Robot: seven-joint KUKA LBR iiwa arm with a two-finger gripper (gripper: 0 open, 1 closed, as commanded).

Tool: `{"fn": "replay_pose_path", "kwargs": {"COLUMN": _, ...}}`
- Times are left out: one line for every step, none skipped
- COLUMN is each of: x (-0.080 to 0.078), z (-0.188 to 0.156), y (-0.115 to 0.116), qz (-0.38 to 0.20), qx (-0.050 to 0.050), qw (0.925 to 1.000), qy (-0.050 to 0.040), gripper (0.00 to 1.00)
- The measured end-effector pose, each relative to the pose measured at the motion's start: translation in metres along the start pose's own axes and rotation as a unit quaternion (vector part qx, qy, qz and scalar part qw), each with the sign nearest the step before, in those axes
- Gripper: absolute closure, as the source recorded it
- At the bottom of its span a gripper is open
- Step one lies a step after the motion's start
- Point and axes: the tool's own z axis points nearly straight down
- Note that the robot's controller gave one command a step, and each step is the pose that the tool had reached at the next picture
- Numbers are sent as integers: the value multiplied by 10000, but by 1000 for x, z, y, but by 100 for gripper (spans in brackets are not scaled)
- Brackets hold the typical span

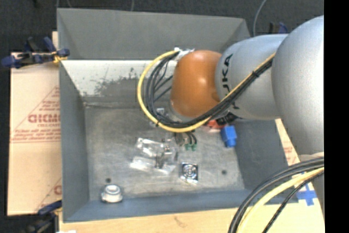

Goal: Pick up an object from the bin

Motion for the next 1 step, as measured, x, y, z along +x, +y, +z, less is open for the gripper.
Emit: {"fn": "replay_pose_path", "kwargs": {"x": 3, "z": 1, "y": 0, "qz": 17, "qx": 4, "qw": 10000, "qy": 92, "gripper": 100}}
